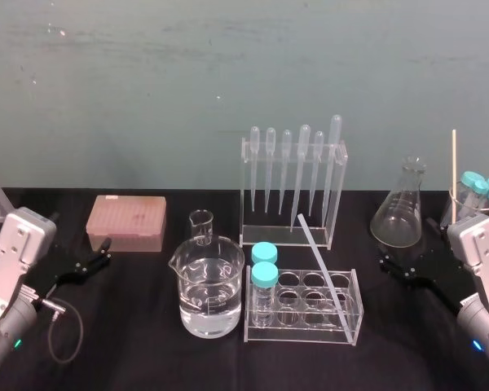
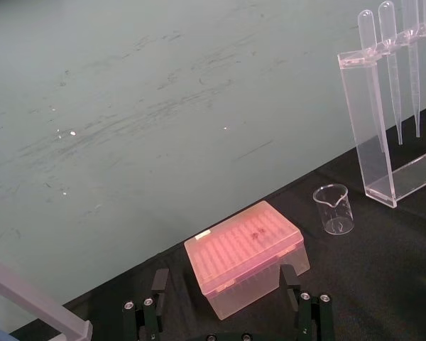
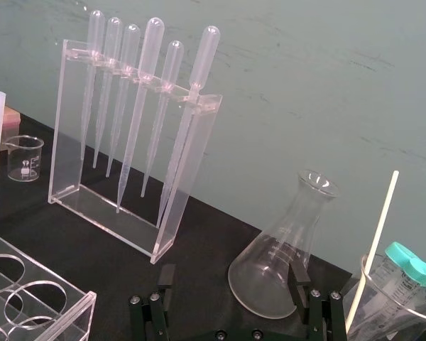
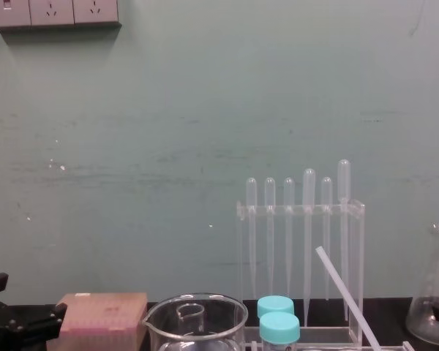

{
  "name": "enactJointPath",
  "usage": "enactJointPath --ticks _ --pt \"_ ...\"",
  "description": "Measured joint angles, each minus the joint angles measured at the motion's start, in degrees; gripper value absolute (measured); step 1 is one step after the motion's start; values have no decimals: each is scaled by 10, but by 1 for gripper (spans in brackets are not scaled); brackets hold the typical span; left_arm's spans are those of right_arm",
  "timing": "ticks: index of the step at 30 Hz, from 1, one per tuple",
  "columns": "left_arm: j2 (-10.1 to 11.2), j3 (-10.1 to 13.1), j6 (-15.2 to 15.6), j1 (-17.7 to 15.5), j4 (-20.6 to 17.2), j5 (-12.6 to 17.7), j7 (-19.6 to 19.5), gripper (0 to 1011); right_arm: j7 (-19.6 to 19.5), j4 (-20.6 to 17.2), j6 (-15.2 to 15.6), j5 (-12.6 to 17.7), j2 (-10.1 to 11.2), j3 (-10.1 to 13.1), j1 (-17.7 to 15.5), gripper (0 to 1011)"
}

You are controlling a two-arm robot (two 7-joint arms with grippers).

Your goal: Pick up the stirring rod with one hand, then place it down.

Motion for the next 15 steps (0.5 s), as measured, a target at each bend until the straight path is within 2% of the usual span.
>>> enactJointPath --ticks 12,15 --pt "0 0 0 0 0 0 0 1000 0 -1 -2 -2 0 3 -1 1003" --pt "0 0 0 0 0 0 0 1000 -3 -15 -33 -8 -1 15 -11 1003"
